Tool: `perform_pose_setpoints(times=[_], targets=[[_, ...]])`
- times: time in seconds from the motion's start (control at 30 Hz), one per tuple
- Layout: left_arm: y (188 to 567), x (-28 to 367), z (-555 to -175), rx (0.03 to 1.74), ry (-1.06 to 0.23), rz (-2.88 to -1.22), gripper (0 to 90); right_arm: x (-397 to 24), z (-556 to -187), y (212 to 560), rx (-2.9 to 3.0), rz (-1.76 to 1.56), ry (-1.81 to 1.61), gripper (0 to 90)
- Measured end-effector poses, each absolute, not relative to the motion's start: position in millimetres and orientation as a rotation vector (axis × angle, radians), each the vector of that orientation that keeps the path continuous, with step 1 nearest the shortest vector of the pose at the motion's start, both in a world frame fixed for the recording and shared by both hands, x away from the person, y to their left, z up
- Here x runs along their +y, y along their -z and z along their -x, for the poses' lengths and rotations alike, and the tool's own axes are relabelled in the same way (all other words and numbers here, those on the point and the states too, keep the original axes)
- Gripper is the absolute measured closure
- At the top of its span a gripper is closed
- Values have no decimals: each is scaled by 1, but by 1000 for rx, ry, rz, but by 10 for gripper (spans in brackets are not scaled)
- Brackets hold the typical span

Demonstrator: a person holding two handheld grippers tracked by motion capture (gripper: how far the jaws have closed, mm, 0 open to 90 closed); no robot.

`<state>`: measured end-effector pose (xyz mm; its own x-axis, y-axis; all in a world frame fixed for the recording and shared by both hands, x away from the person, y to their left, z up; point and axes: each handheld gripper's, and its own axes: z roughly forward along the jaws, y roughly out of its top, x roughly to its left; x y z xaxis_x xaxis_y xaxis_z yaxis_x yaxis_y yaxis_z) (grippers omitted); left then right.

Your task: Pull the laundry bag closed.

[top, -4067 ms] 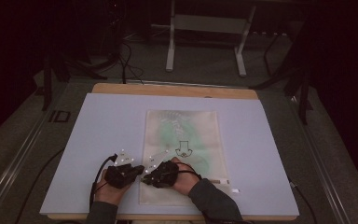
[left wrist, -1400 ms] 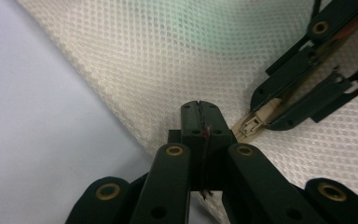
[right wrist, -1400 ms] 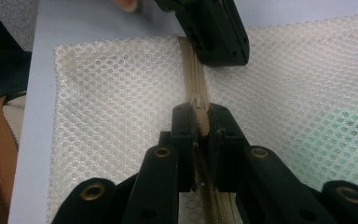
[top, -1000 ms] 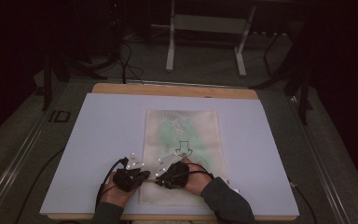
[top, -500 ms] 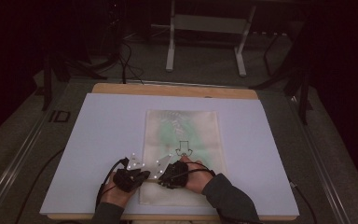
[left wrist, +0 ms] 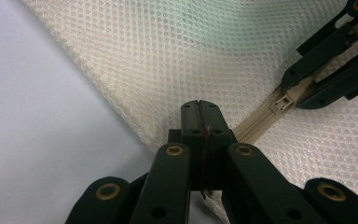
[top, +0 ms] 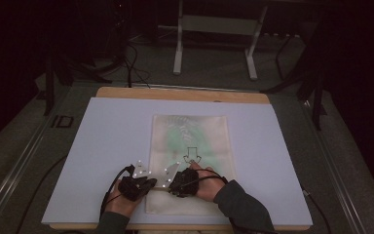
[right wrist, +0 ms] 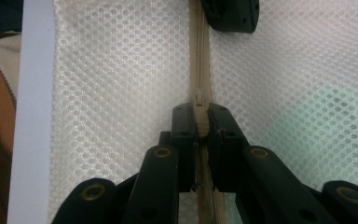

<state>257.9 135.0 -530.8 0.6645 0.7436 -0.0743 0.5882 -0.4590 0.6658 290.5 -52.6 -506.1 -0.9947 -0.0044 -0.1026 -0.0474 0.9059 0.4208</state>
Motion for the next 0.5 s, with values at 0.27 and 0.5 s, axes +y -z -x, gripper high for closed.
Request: perform_pose_setpoints(times=[0.27, 0.5], targets=[[531, 135, -258, 1022, -298, -2202, 895, -57, -290, 505, 2973, 37, -644, 823], [531, 135, -258, 1021, -297, -2202, 895, -61, -290, 504, 2975, 34, -633, 823]])
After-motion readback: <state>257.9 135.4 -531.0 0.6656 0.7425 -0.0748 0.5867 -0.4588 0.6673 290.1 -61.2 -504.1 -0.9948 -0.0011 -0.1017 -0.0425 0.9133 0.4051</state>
